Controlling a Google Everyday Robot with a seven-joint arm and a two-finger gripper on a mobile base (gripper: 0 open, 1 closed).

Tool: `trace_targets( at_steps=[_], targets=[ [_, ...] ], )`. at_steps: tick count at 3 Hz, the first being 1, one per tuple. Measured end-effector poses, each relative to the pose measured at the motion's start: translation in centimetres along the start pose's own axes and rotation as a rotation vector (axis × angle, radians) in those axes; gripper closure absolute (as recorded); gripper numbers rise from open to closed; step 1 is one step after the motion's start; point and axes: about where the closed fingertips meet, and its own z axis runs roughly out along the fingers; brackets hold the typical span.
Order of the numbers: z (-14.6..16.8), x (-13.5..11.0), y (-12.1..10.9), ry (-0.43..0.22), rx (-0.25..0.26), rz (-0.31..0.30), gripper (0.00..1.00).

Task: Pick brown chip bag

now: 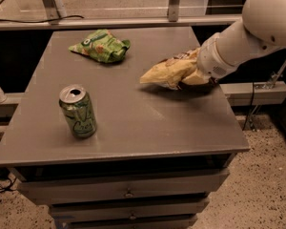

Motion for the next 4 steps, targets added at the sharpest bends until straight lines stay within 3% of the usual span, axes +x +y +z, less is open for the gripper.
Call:
trace_targets(
  at_steps=[2, 3, 4],
  targets=[
    [-3.2, -6.8, -3.2, -0.141, 0.050, -0.059, 1.00],
    [-6.9, -10.6, -4.2, -0.210, 0.121, -0.141, 1.00],
    [-11.6, -14.3, -5.4, -0.262, 0.222, -0.264, 1.00]
  ],
)
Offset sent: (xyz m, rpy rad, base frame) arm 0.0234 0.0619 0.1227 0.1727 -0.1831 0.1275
